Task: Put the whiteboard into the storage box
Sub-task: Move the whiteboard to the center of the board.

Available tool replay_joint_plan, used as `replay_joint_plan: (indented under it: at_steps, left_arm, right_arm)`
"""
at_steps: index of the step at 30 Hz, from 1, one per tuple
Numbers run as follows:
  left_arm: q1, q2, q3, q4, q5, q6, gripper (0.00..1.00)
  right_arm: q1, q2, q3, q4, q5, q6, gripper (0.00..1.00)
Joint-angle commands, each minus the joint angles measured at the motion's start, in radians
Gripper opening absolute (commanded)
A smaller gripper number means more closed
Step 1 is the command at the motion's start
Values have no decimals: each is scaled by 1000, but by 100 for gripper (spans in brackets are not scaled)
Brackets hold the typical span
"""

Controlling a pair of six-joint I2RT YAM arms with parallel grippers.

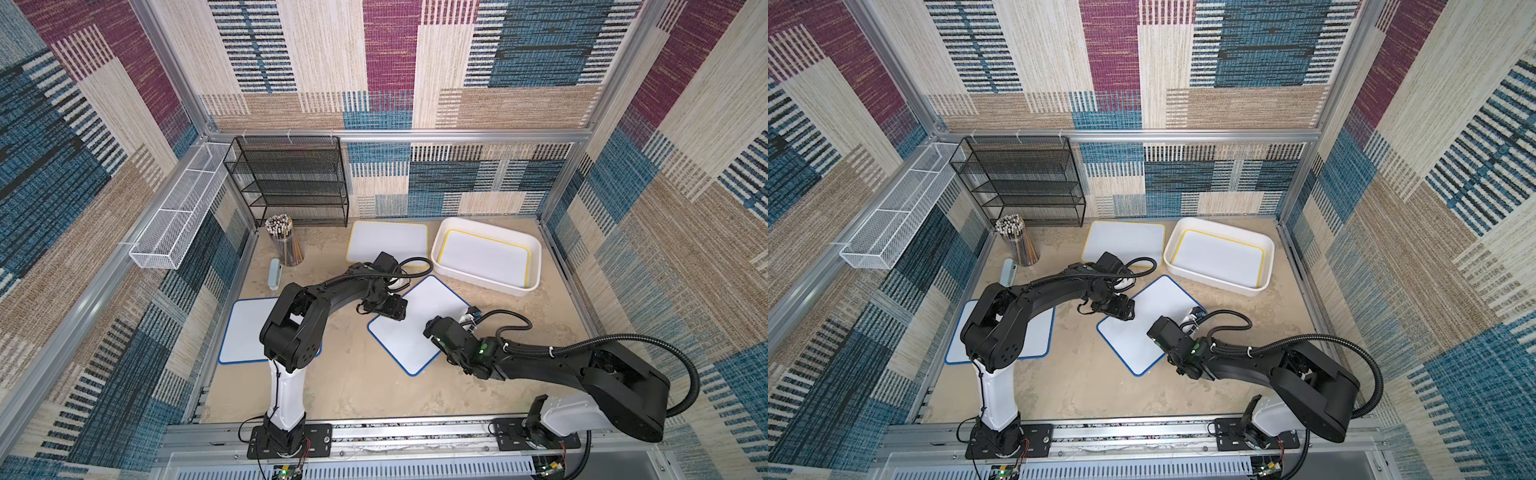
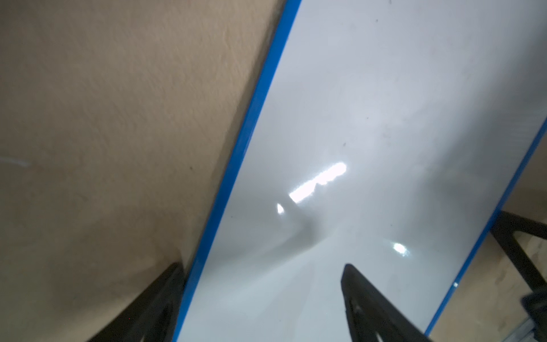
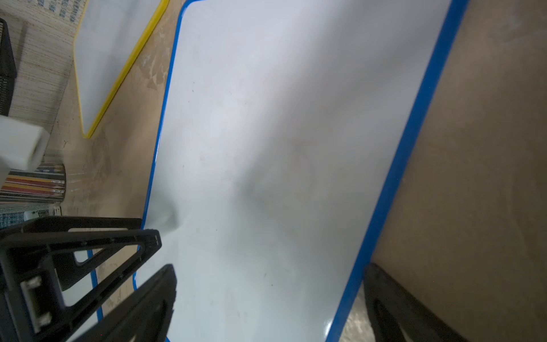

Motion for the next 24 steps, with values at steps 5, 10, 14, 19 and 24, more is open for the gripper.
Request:
replay_joint_plan:
  at_steps: [5,10,14,19,24]
  left_arm:
    - [-10,-37,-21,-103,204,9,84]
    - [-17,-54,-36,-98,255,-19,84]
    - [-17,-68,-41,-82,231,-48,83]
    - [-13,-95,-41,-78,139,-76,84]
    - [4,-102,-37,-79,62,-122,84]
  right_arm:
    - [-11,-13,-14,-65,-89,-42,100]
    - [-21,0,6,-55,-82,-83,100]
    - [-24,35,32,-39,-85,-135,100]
    - [-25,28,33,-34,-73,-172,100]
    - [-26,-21,13,-53,-28,-200,100]
